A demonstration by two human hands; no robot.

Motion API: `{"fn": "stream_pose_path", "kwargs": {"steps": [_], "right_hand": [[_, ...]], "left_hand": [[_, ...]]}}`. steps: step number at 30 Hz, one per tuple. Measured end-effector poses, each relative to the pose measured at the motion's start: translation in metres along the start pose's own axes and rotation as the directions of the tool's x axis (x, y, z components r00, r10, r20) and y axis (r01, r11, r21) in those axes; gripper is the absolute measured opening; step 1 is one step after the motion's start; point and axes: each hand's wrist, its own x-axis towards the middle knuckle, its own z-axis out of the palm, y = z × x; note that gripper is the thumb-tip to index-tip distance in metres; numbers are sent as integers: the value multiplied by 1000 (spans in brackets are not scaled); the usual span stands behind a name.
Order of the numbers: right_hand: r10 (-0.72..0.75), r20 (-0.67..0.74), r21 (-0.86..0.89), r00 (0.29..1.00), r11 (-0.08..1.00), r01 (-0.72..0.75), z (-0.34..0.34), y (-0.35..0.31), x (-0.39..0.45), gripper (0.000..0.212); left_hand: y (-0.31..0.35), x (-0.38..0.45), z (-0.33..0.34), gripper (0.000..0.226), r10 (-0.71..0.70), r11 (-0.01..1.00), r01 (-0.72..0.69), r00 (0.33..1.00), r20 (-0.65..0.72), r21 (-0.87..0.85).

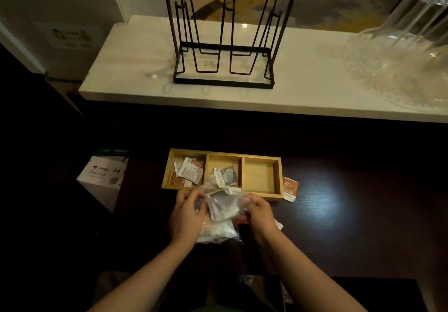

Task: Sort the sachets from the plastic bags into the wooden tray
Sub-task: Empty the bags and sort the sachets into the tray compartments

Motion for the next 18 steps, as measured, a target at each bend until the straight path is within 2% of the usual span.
{"fn": "stream_pose_path", "kwargs": {"steps": [2,5,7,10,12,14,16,18], "right_hand": [[-6,-35,-55,999,998,4,-14,-1,2,36],[-5,-93,-118,996,993,-6,-38,2,6,52],[-8,-127,-128,992,992,-8,-52,3,6,50],[1,-141,-78,990,997,-12,-70,2,6,31],[10,-142,-70,990,997,-20,-79,2,5,24],[-12,-157,-94,988,996,-3,-88,4,5,25],[-23,-179,-145,984,989,-3,-94,6,6,24],[-39,-193,-217,980,976,-4,-99,10,8,25]], "left_hand": [[10,-3,8,9,59,992,-57,998,-19,114],[22,-9,19,12,182,959,-174,983,-14,224],[25,-9,27,22,200,933,-206,979,48,294],[26,-10,41,38,207,904,-257,962,176,340],[26,-11,46,38,230,913,-298,940,251,280],[26,-13,44,34,225,951,-275,928,298,139],[23,-13,31,36,188,980,-198,946,263,11],[15,-13,12,39,166,986,-164,976,143,-25]]}}
